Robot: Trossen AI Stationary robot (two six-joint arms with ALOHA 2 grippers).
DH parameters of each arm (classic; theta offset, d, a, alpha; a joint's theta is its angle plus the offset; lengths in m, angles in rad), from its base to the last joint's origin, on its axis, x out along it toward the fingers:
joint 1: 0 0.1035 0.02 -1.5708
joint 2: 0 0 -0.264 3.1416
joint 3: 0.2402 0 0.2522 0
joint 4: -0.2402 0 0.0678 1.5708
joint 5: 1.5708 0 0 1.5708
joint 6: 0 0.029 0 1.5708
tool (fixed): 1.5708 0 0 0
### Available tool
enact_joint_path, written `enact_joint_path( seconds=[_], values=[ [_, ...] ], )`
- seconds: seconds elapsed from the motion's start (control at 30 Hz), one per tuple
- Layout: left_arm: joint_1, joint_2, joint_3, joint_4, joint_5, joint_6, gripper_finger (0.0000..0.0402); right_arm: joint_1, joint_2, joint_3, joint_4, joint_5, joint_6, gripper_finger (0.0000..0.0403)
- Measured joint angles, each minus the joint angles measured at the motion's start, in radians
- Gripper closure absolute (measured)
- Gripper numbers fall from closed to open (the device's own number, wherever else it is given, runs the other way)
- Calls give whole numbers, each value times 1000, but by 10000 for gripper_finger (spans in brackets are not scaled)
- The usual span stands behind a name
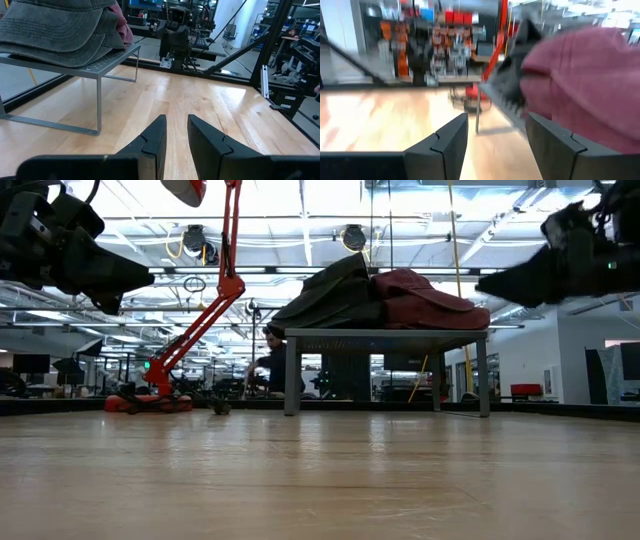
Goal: Pick & Place hat
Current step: Return to Home Position
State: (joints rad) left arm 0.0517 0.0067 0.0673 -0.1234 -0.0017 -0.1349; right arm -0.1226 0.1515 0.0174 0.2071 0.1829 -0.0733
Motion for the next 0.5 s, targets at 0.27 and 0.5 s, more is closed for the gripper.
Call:
enact_joint_path(
  seconds=[0.27, 0.5],
  values=[
    [0, 0, 0, 0, 0, 0, 320, 0, 9, -1, -147, -5, 106, 211],
    [0, 0, 0, 0, 0, 0, 320, 0, 12, -2, -154, -5, 114, 215]
  ],
)
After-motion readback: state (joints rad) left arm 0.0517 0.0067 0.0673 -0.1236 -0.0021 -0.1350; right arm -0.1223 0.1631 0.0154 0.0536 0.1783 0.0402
